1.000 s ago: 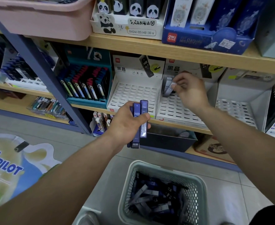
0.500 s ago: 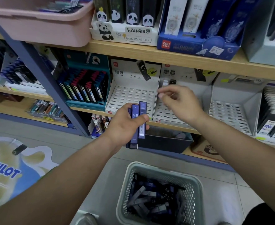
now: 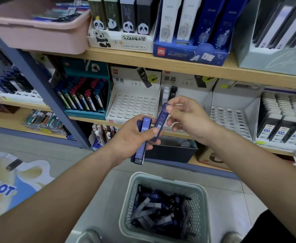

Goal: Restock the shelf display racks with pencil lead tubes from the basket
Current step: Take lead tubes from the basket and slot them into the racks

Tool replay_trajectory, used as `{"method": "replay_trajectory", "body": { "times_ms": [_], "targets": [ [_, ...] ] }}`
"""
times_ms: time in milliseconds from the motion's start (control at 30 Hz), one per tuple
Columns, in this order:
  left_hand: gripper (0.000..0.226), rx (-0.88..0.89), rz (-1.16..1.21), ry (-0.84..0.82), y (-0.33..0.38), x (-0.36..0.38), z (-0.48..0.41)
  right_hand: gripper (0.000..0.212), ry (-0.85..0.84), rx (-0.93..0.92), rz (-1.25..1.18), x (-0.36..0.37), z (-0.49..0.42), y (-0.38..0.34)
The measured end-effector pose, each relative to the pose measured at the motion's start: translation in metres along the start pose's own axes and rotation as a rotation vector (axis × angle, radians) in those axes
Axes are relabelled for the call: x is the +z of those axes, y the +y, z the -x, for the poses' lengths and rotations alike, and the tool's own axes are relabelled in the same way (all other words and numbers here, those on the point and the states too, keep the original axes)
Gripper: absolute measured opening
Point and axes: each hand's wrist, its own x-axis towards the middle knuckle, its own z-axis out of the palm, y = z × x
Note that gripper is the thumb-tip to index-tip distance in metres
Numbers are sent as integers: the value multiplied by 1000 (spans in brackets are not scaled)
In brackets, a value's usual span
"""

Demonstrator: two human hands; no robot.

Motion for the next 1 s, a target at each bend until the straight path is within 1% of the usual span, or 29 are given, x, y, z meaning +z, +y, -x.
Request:
{"method": "replay_trajectory", "body": {
  "times_ms": [67, 133, 167, 233, 300, 367, 433, 500, 633, 700, 767, 900, 1000],
  "targets": [
    [26, -12, -36, -19, -2, -1, 0, 9, 20, -20, -65, -3, -1, -1],
    [26, -9, -62, -11, -4, 0, -2, 5, 28, -34, -71, -7, -3, 0],
    [25, -6, -78, -1, -5, 0, -3, 2, 28, -46, -45, -7, -4, 1],
    [22, -2, -111, 18, -7, 2, -6, 12, 53, -75, 43, -7, -5, 3],
    [17, 2, -122, 33, -8, 3, -8, 16, 109, -87, 103, -7, -7, 4],
    [13, 8, -125, 53, -8, 4, -10, 14, 149, -82, 113, -8, -8, 6],
    [13, 14, -128, 71, -7, 6, -12, 12, 153, -73, 119, -12, -9, 7],
    [14, 19, -124, 91, -8, 6, -13, 15, 136, -59, 91, -15, -8, 9],
    [17, 23, -119, 129, -8, 7, -16, 33, 135, -15, -29, -19, -7, 12],
    [19, 21, -126, 142, -7, 9, -17, 37, 167, -6, -95, -21, -7, 12],
    [20, 17, -125, 145, -8, 10, -18, 35, 181, -1, -120, -25, -7, 11],
    [19, 10, -125, 157, -10, 11, -21, 23, 209, -20, -36, -40, -9, 12],
    [17, -2, -110, 152, -11, 8, -23, 19, 343, -111, 198, -58, -23, 19]
  ]
}}
